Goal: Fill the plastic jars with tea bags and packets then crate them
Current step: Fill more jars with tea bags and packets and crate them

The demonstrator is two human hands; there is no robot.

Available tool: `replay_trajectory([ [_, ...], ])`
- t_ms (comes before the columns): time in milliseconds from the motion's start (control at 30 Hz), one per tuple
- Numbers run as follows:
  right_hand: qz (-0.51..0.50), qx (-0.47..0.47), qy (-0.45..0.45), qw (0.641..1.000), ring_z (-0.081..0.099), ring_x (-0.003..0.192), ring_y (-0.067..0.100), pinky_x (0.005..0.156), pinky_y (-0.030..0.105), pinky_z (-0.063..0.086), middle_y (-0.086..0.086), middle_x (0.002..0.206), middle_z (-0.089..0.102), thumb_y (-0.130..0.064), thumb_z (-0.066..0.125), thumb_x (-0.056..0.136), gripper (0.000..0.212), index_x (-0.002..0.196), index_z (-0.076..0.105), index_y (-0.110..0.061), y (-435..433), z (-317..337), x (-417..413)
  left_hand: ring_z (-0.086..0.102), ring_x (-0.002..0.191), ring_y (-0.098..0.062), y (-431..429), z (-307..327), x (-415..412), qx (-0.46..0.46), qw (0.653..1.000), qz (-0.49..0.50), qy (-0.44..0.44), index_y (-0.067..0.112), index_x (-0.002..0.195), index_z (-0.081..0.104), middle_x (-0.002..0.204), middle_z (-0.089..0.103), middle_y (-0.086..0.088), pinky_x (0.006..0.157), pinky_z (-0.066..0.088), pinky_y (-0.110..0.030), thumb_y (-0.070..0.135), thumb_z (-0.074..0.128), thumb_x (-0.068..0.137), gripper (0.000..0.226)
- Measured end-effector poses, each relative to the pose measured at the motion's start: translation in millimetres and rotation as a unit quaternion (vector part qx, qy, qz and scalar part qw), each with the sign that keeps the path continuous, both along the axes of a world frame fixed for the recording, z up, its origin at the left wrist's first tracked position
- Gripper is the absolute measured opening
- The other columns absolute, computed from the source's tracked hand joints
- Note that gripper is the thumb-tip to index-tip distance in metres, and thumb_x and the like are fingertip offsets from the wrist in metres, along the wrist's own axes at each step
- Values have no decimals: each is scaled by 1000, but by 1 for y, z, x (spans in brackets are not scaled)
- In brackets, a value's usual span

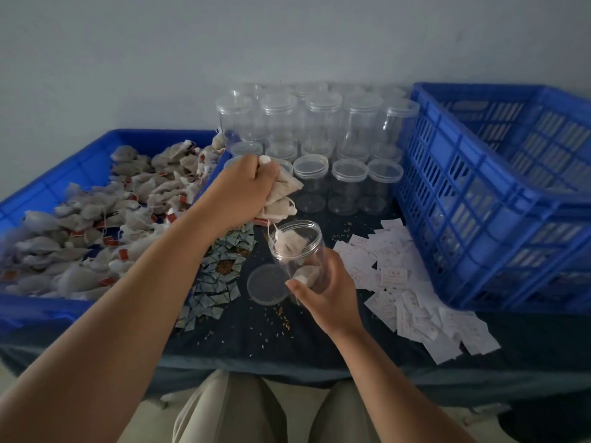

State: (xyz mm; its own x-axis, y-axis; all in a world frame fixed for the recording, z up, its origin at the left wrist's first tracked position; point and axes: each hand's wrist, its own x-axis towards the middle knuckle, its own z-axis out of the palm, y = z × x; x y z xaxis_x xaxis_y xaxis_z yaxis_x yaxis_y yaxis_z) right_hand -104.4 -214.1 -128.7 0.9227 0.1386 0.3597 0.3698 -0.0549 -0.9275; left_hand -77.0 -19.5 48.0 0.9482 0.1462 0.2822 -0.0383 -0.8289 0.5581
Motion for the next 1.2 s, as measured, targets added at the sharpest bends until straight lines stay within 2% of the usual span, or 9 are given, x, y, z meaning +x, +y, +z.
replay_trajectory([
  [267,-12,0,-11,1000,73,102,6,76,19,60,-23,116,70,-80,78,74,72,127,61,-33,0,3,-2,47,50,3,-5,-1,-2,-29,999,-29,-28,19,96,58,72,53,5,45,36,-13,53,41,110,40],
  [433,-6,-3,-15,1000,73,103,5,77,16,58,-23,116,70,-79,78,75,74,128,61,-31,-1,3,-2,52,53,12,-13,0,-2,-32,998,-40,-34,20,98,58,76,58,4,45,37,-9,52,42,110,37],
  [600,-8,-6,-18,1000,74,100,4,75,13,56,-21,114,72,-61,85,77,64,125,63,-24,-1,-1,-1,52,55,17,-18,-1,-2,-31,998,-40,-31,29,92,53,75,56,8,47,36,-6,52,41,110,31],
  [700,-18,-8,-26,999,74,98,8,74,16,57,-16,110,72,-67,83,77,66,123,64,-23,-1,0,-1,53,59,18,-19,-1,-2,-42,998,-43,-30,32,92,54,78,59,8,49,39,-9,53,42,109,29],
  [800,-19,7,-33,999,75,98,10,75,19,59,-13,110,73,-75,79,77,73,123,64,-21,-1,1,-2,57,63,15,-16,1,-2,-44,998,-48,-18,34,93,55,81,62,11,56,39,-20,55,43,108,29],
  [933,-25,-2,-37,999,74,100,11,78,20,59,-14,111,73,-64,84,78,67,124,64,-20,-1,-1,0,56,56,8,-11,3,0,-16,999,-49,6,29,90,58,72,61,9,55,37,-24,55,43,108,35],
  [1033,-30,-13,-47,998,73,100,9,79,21,59,-19,111,71,-62,83,78,57,121,63,-30,-1,2,-1,59,54,9,-8,3,-1,-57,996,-69,12,29,91,67,64,69,17,50,41,-13,53,50,106,33],
  [1100,-20,-9,-60,998,73,98,8,77,18,58,-23,110,70,-62,83,80,50,118,60,-39,0,4,-2,55,50,7,-6,3,-3,-57,995,-84,-7,30,79,67,56,62,23,48,39,-7,54,59,102,34],
  [1200,-32,-24,-64,997,70,86,7,68,12,52,-24,103,68,-58,83,79,44,112,58,-43,-1,4,-2,47,48,0,-2,5,-4,-10,993,-118,27,24,69,69,53,56,13,52,40,-18,61,69,93,44],
])
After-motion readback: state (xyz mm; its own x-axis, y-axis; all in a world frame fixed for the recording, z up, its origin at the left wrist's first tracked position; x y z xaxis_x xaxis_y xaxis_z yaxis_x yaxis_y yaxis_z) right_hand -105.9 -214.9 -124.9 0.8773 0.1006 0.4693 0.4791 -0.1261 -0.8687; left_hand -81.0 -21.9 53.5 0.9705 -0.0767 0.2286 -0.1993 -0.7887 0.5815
